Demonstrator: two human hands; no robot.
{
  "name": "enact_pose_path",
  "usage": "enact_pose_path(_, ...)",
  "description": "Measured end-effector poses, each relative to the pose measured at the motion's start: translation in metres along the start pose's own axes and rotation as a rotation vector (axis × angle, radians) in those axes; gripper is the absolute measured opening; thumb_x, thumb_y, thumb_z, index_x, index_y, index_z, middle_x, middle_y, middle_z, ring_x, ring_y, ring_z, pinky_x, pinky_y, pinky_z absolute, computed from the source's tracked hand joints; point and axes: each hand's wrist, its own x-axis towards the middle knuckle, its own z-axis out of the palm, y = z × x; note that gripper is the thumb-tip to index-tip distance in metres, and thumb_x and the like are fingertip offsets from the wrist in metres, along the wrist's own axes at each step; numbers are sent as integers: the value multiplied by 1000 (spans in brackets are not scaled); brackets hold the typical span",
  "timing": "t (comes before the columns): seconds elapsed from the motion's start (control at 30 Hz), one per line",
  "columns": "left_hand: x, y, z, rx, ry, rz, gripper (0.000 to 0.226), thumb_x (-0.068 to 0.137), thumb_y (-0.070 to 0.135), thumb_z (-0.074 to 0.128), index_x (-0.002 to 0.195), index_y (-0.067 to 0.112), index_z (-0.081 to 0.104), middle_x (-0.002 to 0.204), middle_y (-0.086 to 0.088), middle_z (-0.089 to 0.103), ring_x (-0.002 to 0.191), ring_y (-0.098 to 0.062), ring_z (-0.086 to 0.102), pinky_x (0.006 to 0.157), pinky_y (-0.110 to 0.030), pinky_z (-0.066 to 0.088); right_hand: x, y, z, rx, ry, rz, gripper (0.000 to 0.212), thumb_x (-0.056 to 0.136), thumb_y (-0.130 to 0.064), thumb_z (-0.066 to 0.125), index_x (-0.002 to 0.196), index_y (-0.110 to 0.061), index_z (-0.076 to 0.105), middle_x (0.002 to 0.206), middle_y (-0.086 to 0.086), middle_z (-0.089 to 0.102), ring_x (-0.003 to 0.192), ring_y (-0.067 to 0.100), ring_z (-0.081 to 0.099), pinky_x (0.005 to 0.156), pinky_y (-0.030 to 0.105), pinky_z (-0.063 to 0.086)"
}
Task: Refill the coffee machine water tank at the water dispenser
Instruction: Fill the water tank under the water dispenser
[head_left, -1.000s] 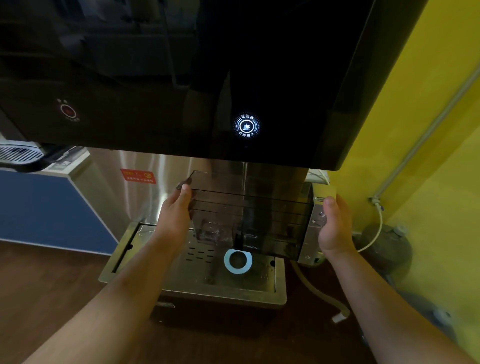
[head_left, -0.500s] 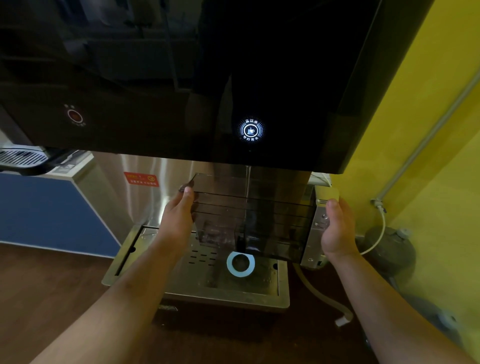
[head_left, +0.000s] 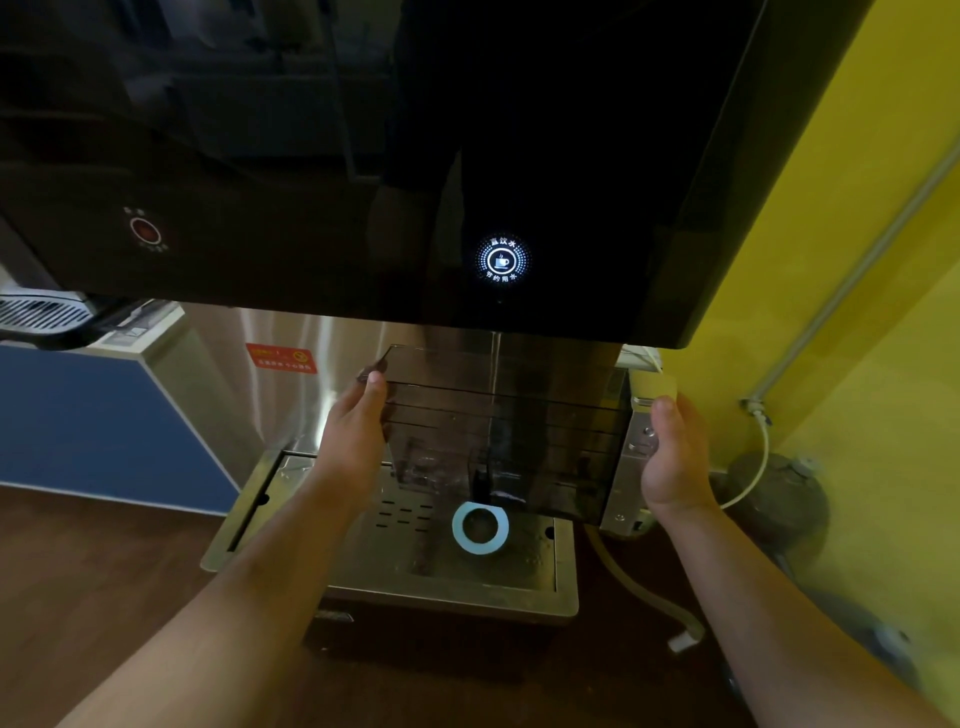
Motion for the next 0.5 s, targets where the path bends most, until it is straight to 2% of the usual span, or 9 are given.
enact_pose_path(0.13, -1, 1, 1, 2, 10, -9, 29, 106, 30, 34, 91, 35, 57, 69, 17, 73, 68, 7, 69, 73, -21, 46, 1, 4, -2, -22, 16, 5, 28, 87, -39, 41, 64, -42, 56, 59, -20, 50, 58, 2, 43, 61, 22, 38)
enact_pose_path(0.2, -1, 1, 0, -10, 18, -12, 28, 105, 30, 34, 91, 35, 58, 71, 14, 73, 68, 6, 69, 73, -22, 46, 1, 7, -3, -28, 30, 14, 24, 88, -40, 42, 71, -39, 60, 67, -15, 55, 65, 12, 50, 66, 31, 41)
enact_pose_path(0.27, -1, 0, 0, -8, 14, -5, 28, 105, 30, 34, 91, 34, 57, 69, 18, 73, 68, 7, 69, 74, -23, 46, 1, 9, -4, -45, 32, 26, 24, 88, -42, 43, 74, -36, 61, 70, -9, 55, 69, 21, 50, 69, 36, 40)
enact_pose_path(0.37, -2, 1, 1, -1, 22, -13, 28, 105, 30, 35, 92, 33, 59, 70, 17, 74, 74, 1, 69, 79, -25, 47, 1, 9, -5, -57, 39, 47, 25, 87, -43, 43, 65, -35, 55, 61, -11, 48, 62, 22, 42, 63, 36, 36)
enact_pose_path(0.43, -1, 1, 0, -4, 22, -26, 28, 105, 31, 36, 92, 33, 60, 74, 14, 74, 81, -2, 68, 84, -28, 48, 1, 6, -5, -61, 36, 41, 26, 86, -42, 43, 63, -34, 54, 59, -9, 45, 59, 21, 40, 60, 32, 34)
enact_pose_path(0.5, -1, 1, 0, -1, 21, -23, 28, 105, 31, 35, 93, 34, 60, 74, 15, 74, 81, -2, 69, 85, -27, 49, 1, 3, -3, -55, 30, 35, 27, 85, -42, 42, 63, -34, 55, 59, -7, 44, 59, 19, 41, 59, 29, 35)
